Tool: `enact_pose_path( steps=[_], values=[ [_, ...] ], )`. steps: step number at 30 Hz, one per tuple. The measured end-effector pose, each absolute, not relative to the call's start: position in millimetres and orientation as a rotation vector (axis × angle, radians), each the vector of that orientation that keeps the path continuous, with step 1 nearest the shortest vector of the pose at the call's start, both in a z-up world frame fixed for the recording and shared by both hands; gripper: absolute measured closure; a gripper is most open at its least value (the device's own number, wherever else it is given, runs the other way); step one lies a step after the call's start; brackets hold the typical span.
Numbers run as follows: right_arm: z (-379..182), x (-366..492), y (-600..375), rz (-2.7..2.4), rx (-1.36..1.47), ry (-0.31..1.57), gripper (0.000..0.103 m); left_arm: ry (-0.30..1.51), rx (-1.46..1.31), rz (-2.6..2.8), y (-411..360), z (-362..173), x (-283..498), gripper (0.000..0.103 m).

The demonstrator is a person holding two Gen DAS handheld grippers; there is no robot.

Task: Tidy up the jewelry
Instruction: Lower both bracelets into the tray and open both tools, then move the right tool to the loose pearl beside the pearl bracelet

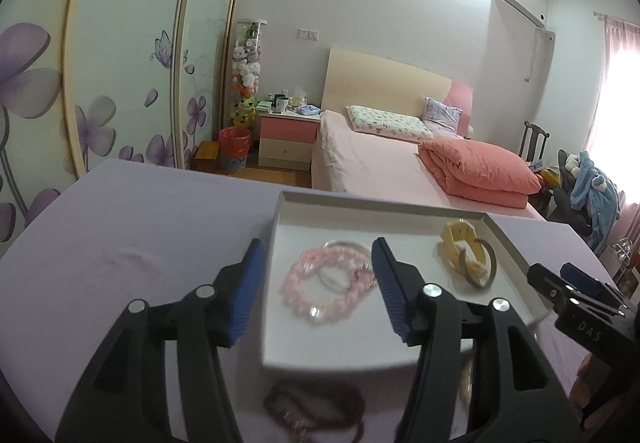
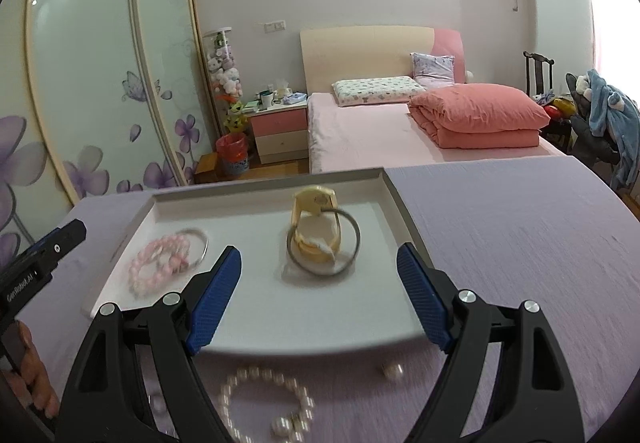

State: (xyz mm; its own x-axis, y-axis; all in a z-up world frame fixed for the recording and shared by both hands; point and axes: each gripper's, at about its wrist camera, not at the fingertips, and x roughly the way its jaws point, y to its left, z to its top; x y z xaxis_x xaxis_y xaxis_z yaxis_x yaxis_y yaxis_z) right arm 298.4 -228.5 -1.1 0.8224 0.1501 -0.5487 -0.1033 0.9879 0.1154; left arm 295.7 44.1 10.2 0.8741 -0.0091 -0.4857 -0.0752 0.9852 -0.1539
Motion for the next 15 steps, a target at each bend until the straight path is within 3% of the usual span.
enact_pose_path(
  steps=[11, 15],
  values=[
    [-29.2, 249.6, -238.4, 0.181, 0.057, 0.716, 0.024, 0.558, -0.166, 0.028, 60.9, -10.2, 227.8, 0.041],
    [-38.5, 241.9, -235.6, 0.199, 0.058, 0.771, 0.03, 0.563, -0.173, 0.024, 67.2, -14.4, 212.3, 0.038]
  ],
)
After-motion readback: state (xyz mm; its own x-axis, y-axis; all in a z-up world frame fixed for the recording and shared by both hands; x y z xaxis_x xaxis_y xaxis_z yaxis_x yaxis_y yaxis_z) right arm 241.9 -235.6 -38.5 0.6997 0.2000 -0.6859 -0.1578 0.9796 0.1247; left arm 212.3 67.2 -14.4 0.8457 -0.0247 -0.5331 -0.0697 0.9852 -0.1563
